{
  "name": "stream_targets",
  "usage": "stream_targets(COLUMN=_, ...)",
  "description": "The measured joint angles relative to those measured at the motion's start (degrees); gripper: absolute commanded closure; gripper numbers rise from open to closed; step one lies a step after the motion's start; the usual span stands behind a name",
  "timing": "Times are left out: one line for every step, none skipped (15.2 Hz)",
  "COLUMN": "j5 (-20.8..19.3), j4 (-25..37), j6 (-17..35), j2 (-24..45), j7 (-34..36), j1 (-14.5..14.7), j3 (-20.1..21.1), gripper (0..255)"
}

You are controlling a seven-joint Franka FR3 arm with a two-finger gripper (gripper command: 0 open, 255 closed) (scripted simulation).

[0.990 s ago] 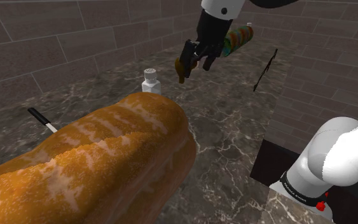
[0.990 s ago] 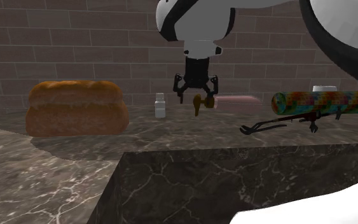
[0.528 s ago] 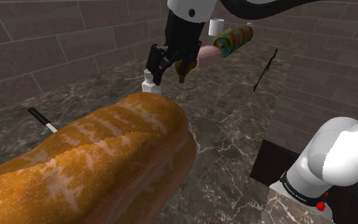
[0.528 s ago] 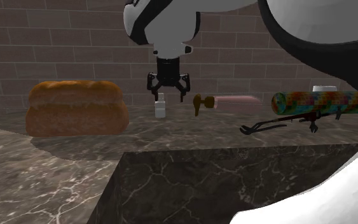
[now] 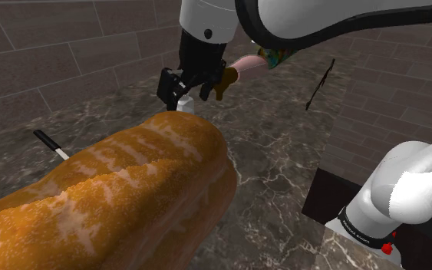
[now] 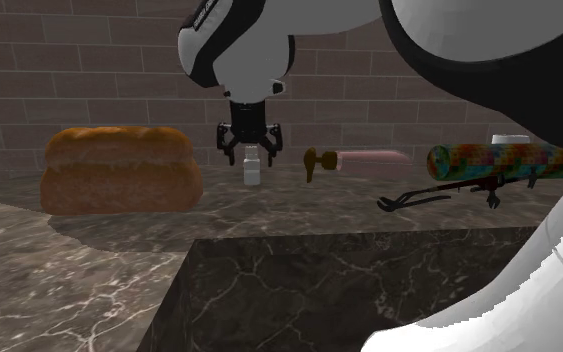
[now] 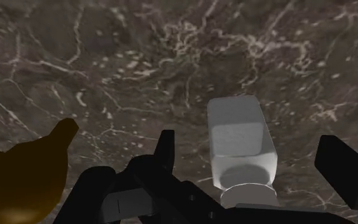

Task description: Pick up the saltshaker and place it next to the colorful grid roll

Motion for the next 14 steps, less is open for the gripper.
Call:
stream_targets(j5=-0.1, j4=-0.5, j6=0.7, j2=0.2, j7=0.1, j1=-0.1, j3=0.1, gripper=0)
stream_targets(j5=-0.3, j4=-1.1, j6=1.8, j2=0.8, j7=0.2, j1=-0.2, j3=0.4, gripper=0)
stream_targets(j5=-0.4, j4=-1.4, j6=2.3, j2=1.0, j7=0.3, j1=-0.3, j3=0.5, gripper=0)
stream_targets(j5=-0.4, j4=-1.5, j6=2.5, j2=1.0, j7=0.3, j1=-0.3, j3=0.5, gripper=0)
stream_targets(j5=-0.4, j4=-1.6, j6=2.6, j2=1.0, j7=0.3, j1=-0.3, j3=0.6, gripper=0)
stream_targets(j5=-0.4, j4=-1.7, j6=2.6, j2=1.0, j7=0.3, j1=-0.3, j3=0.6, gripper=0)
stream_targets(j5=-0.4, j4=-1.7, j6=2.7, j2=1.0, j7=0.3, j1=-0.3, j3=0.6, gripper=0)
stream_targets(j5=-0.4, j4=-1.7, j6=2.7, j2=1.0, j7=0.3, j1=-0.3, j3=0.6, gripper=0)
stream_targets(j5=-0.4, j4=-1.7, j6=2.7, j2=1.0, j7=0.3, j1=-0.3, j3=0.6, gripper=0)
stream_targets(j5=-0.4, j4=-1.7, j6=2.7, j2=1.0, j7=0.3, j1=-0.3, j3=0.6, gripper=255)
stream_targets(j5=-0.4, j4=-1.7, j6=2.7, j2=1.0, j7=0.3, j1=-0.3, j3=0.6, gripper=255)
stream_targets(j5=-0.4, j4=-1.7, j6=2.7, j2=1.0, j7=0.3, j1=-0.3, j3=0.6, gripper=255)
stream_targets(j5=-0.4, j4=-1.7, j6=2.7, j2=1.0, j7=0.3, j1=-0.3, j3=0.6, gripper=255)
stream_targets(j5=-0.4, j4=-1.7, j6=2.7, j2=1.0, j7=0.3, j1=-0.3, j3=0.6, gripper=255)
